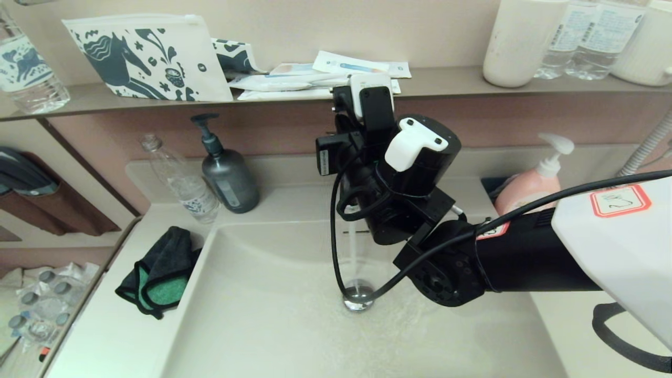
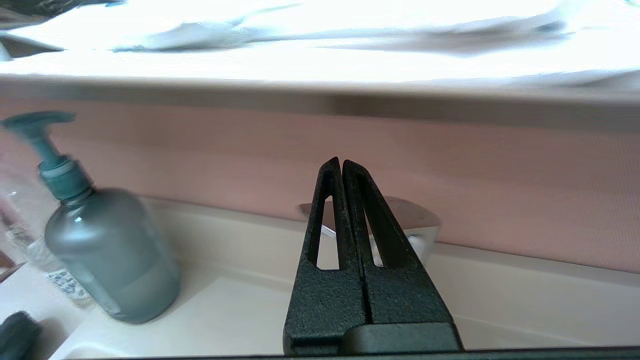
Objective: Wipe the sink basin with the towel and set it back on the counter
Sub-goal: Turn on the faucet, then turn off the faucet
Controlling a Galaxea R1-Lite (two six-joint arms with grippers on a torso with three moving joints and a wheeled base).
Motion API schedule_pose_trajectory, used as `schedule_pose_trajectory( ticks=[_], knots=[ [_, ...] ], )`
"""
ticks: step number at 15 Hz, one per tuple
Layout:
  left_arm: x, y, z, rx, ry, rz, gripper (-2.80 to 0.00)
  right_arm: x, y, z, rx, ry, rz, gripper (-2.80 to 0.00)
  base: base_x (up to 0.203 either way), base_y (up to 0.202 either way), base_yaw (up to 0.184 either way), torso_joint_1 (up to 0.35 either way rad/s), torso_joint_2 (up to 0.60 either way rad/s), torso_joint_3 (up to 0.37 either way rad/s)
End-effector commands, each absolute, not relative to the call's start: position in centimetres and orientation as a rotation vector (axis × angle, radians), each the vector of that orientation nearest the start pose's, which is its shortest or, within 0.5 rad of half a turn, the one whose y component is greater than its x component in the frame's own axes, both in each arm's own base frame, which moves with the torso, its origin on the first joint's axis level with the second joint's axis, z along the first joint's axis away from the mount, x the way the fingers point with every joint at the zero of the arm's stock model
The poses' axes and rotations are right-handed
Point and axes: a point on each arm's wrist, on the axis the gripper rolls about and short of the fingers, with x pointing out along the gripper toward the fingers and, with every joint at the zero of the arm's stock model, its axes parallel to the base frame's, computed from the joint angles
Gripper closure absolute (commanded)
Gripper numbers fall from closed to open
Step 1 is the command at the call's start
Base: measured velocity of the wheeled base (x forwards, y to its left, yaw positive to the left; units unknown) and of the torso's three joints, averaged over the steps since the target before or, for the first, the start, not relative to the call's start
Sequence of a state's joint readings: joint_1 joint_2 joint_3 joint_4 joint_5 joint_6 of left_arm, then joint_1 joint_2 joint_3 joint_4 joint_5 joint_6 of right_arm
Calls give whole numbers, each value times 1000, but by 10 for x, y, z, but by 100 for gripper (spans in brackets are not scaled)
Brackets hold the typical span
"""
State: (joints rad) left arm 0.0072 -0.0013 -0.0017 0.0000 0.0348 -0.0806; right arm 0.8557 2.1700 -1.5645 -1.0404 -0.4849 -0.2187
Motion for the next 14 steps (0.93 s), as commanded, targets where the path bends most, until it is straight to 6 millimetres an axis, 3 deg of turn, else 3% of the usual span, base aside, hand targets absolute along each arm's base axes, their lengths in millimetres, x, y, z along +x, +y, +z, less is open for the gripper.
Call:
schedule_pose_trajectory(
  ticks=[1,14],
  knots=[
    [-23,1,76,-81,-3,43,0,300,329,255,60,-385,322,0,0,0,0,0,0,0],
    [-23,1,76,-81,-3,43,0,313,331,233,-3,-306,317,0,0,0,0,0,0,0]
  ],
)
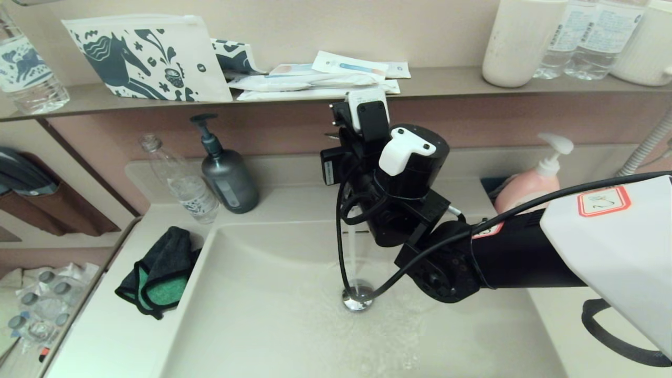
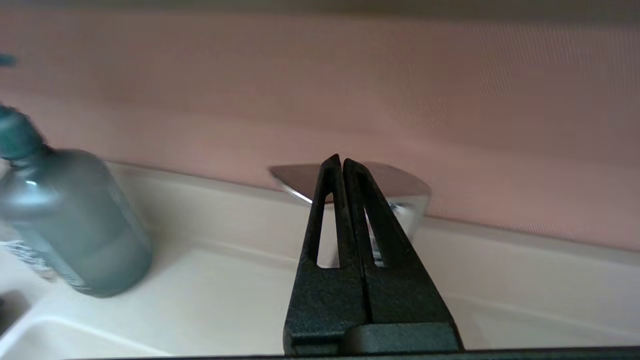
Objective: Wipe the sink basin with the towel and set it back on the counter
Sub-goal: Turn off the faucet, then pick up the cloth
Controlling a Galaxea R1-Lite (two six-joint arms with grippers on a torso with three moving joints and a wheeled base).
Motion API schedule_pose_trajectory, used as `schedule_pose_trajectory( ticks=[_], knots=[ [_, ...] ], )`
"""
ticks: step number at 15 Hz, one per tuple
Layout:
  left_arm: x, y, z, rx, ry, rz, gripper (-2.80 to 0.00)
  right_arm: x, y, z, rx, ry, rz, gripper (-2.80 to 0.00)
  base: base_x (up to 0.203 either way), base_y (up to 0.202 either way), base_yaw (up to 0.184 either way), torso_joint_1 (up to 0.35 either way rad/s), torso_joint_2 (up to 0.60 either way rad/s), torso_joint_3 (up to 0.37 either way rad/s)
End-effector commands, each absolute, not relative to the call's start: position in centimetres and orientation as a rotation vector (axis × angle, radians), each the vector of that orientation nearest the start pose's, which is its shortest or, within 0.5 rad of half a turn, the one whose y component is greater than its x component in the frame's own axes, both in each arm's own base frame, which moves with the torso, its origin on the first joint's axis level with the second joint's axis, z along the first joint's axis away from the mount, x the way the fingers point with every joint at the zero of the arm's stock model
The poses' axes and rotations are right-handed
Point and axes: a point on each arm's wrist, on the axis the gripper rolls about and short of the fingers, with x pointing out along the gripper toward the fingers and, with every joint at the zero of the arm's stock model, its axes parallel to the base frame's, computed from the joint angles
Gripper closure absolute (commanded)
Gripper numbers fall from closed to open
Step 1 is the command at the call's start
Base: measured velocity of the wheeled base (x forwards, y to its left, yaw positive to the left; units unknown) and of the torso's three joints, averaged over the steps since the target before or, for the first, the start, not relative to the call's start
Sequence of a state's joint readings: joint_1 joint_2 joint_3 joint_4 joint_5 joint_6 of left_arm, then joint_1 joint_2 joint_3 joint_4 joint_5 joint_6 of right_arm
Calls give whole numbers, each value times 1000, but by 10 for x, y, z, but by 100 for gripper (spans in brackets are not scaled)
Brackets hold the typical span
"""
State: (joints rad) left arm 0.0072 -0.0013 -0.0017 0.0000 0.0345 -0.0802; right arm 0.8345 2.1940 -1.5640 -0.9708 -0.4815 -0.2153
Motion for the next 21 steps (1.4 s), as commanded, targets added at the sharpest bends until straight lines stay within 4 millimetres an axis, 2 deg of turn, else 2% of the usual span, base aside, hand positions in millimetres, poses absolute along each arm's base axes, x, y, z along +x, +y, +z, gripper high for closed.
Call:
schedule_pose_trajectory(
  ticks=[1,5,10,14,16,21],
  knots=[
    [-23,1,76,-81,-3,43,0,313,331,233,-9,-299,319,0,0,0,0,0,0,0],
    [-23,1,76,-81,-3,43,0,308,331,219,-52,-243,333,0,0,0,0,0,0,0],
    [-23,1,76,-81,-3,43,0,303,327,211,-92,-192,339,0,0,0,0,0,0,0],
    [-23,1,76,-81,-3,43,0,285,317,213,-106,-170,358,0,0,0,0,0,0,0],
    [-23,1,76,-81,-3,43,0,272,304,223,-97,-177,362,0,0,0,0,0,0,0],
    [-23,1,76,-81,-3,43,0,231,255,209,-147,-116,366,0,0,0,0,0,0,0]
  ],
)
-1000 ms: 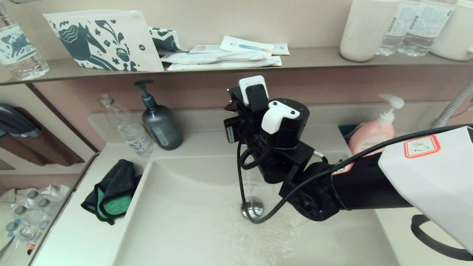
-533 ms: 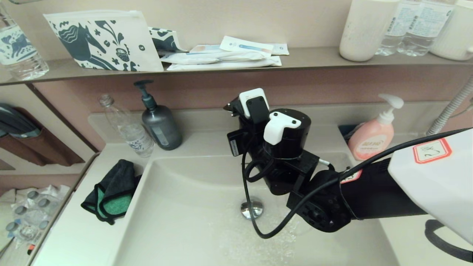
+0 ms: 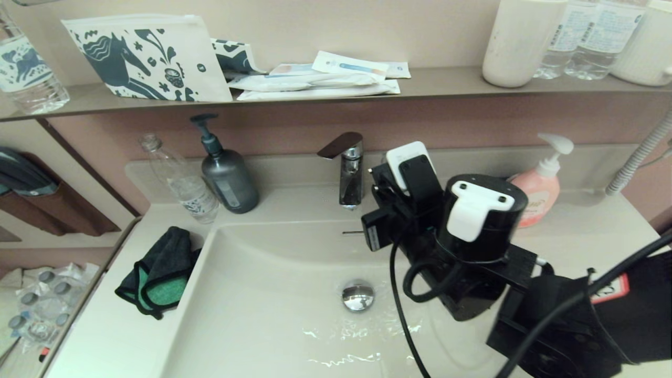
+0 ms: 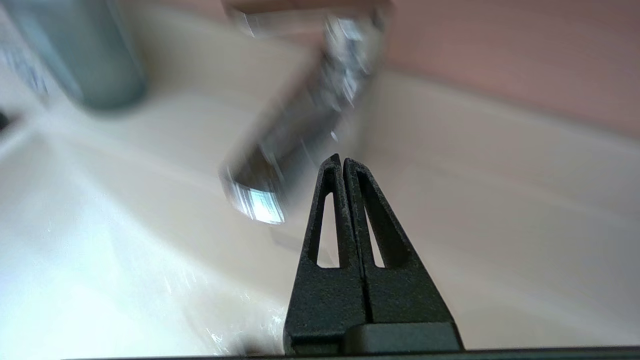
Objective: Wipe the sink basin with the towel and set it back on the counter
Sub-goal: Pick up the cloth
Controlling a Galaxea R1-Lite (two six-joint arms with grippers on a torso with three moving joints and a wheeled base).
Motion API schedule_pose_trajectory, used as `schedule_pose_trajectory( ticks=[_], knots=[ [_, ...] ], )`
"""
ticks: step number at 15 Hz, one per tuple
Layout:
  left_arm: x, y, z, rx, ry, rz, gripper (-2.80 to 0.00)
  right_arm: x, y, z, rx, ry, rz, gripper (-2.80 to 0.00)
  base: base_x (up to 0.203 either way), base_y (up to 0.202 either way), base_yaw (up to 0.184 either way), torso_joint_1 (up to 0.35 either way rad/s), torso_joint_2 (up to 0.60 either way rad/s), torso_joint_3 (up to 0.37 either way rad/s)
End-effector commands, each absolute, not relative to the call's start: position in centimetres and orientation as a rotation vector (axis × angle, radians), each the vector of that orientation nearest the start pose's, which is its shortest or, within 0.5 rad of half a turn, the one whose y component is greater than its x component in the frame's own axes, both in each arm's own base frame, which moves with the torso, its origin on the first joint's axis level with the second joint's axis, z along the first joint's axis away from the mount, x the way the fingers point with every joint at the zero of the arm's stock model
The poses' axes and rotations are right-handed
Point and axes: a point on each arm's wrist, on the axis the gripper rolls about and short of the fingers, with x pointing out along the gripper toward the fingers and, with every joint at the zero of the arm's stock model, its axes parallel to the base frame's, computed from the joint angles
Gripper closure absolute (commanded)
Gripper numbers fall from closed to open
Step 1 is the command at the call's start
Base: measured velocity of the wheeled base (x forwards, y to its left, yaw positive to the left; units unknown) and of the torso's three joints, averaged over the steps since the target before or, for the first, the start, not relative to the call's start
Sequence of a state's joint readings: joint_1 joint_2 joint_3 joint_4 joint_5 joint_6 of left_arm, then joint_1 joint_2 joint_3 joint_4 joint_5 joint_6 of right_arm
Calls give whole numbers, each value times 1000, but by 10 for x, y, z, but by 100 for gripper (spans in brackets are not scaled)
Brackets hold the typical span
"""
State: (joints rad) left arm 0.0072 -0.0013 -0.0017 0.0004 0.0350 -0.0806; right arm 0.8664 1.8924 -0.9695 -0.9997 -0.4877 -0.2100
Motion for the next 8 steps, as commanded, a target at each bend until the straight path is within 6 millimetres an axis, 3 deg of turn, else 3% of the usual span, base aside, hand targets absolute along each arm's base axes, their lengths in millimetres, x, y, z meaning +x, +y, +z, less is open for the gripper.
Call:
schedule_pose_trajectory(
  ticks=[1,5,8],
  knots=[
    [-23,1,76,-81,-3,43,0,219,238,208,-149,-114,358,0,0,0,0,0,0,0],
    [-23,1,76,-81,-3,43,0,187,163,219,-120,-150,248,0,0,0,0,0,0,0],
    [-23,1,76,-81,-3,43,0,167,100,211,-135,-136,90,0,0,0,0,0,0,0]
  ],
)
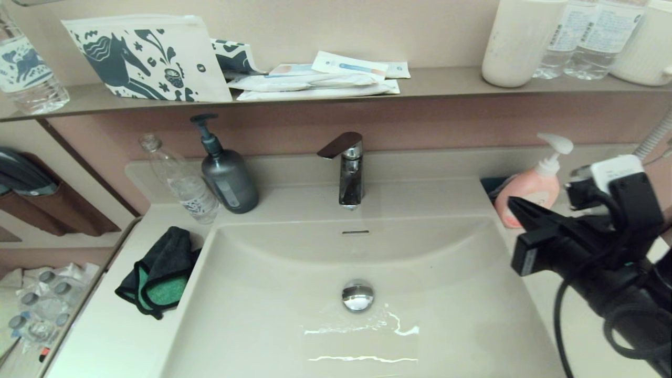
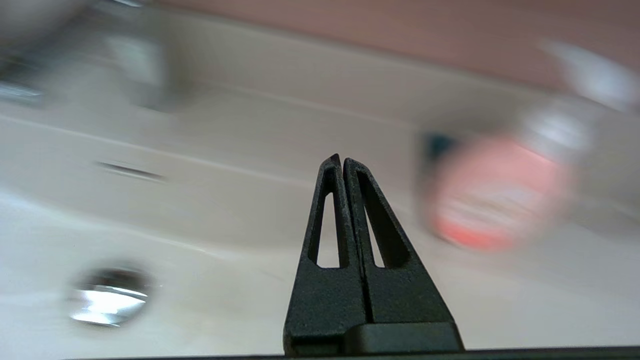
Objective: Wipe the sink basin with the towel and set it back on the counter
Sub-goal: Pick up the cloth
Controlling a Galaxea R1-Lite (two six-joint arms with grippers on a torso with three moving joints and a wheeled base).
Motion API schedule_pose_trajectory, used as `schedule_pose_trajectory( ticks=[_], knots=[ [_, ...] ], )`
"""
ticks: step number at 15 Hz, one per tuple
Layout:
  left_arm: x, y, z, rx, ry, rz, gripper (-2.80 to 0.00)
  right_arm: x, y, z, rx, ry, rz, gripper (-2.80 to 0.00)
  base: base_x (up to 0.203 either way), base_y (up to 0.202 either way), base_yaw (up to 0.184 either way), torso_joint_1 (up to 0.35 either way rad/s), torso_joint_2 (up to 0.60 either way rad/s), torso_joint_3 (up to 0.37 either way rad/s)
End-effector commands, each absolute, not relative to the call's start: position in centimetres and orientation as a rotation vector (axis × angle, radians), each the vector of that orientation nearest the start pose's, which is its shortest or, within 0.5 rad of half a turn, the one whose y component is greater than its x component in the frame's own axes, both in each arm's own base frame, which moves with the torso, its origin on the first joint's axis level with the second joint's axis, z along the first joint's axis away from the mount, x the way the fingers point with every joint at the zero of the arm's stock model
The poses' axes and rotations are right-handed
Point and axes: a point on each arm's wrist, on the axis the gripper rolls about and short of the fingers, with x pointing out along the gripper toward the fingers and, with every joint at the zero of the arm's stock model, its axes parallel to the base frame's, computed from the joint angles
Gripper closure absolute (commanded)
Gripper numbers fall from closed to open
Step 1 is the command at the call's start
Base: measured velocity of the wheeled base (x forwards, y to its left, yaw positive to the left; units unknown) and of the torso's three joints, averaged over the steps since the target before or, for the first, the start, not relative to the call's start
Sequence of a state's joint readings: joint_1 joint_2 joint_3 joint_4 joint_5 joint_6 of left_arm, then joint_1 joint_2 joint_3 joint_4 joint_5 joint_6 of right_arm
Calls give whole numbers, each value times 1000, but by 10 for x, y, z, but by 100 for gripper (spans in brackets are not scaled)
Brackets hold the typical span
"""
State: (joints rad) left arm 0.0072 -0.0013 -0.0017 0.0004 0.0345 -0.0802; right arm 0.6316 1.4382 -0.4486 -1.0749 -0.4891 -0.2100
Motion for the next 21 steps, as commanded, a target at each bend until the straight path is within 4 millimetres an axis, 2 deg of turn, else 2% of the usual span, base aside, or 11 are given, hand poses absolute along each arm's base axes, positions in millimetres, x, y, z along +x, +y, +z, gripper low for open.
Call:
schedule_pose_trajectory(
  ticks=[1,3,5,9,12,16,18,21],
  knots=[
    [-23,1,76,-81,-3,43,0,163,81,207,-143,-126,16,0,0,0,0,0,0,0],
    [-23,1,76,-81,-3,43,0,152,46,201,-159,-102,-141,0,0,0,0,0,0,0],
    [-23,1,76,-81,-3,43,0,131,21,197,-168,-87,-264,0,0,0,0,0,0,0],
    [-23,1,76,-81,-3,43,0,78,-2,192,-183,-76,-398,0,0,0,0,0,0,0],
    [-23,1,76,-81,-3,43,0,34,-10,186,-199,-70,-501,0,0,0,0,0,0,0],
    [-23,1,76,-81,-3,43,0,-13,-11,174,-213,-46,-566,0,0,0,0,0,0,0],
    [-23,1,76,-81,-3,43,0,-25,-10,175,-211,-62,-584,0,0,0,0,0,0,0],
    [-23,1,76,-81,-3,43,0,-31,-8,166,-210,-115,-447,0,0,0,0,0,0,0]
  ],
)
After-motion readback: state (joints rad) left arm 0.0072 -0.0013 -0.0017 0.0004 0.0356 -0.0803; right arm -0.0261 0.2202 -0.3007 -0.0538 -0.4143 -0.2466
